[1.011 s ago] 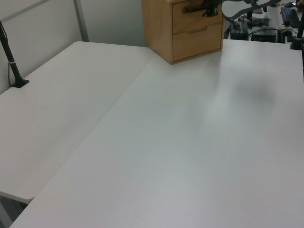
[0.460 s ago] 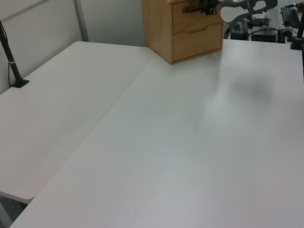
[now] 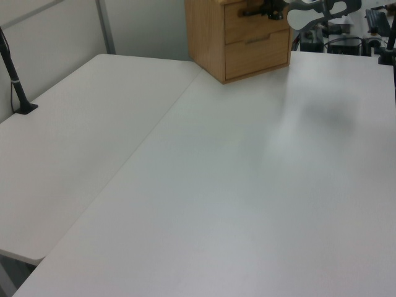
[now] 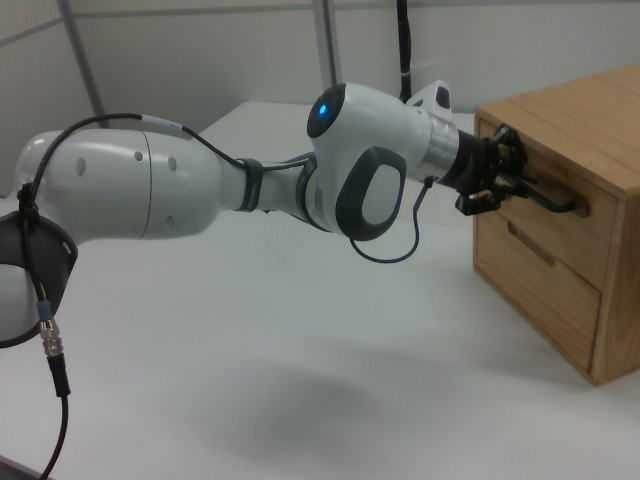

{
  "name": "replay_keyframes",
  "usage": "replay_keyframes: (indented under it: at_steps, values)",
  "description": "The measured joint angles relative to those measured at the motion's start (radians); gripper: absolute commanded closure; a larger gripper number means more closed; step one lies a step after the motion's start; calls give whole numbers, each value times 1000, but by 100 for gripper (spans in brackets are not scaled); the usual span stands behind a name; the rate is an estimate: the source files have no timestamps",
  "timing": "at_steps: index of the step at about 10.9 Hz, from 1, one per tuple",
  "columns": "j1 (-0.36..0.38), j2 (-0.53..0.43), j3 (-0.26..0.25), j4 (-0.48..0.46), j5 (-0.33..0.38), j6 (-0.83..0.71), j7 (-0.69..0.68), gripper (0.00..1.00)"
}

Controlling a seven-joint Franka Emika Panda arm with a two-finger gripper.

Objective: Open the drawer by sliding it
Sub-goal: 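Pull the handle outward, sliding the upper drawer open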

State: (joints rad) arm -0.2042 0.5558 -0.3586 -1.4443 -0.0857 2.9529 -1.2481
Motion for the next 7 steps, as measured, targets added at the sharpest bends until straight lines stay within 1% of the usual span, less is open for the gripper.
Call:
replay_keyframes:
  at_steps: [1, 3, 5, 7]
  values:
    - [1, -8, 0, -14, 1, 2, 0, 92]
    - [8, -46, 3, -61, 2, 2, 0, 93]
    - [23, -120, 3, -155, 2, 2, -6, 93]
    - [34, -217, 16, -268, 2, -13, -8, 93]
